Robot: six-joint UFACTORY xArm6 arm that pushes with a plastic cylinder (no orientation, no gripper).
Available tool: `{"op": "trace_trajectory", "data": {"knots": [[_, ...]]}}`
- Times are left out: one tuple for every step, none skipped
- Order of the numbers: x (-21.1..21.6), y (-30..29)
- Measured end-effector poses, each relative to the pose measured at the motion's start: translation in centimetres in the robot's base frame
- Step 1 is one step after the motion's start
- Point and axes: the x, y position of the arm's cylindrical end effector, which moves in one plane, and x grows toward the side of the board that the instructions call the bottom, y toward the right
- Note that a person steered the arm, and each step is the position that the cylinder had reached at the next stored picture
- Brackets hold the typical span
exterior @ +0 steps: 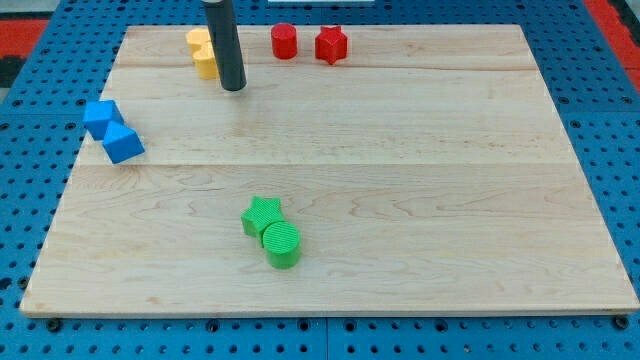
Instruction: Slide the yellow heart to the left
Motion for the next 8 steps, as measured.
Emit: {"op": "trace_trajectory", "data": {"knots": [[-3.2, 1.2], [-6.1, 1.2], [-6.3, -0.3], [-7.2, -0.3], [-6.4, -1.4], [-3.7, -2.0], [-0.9, -3.3], [2.0, -5.6]]}}
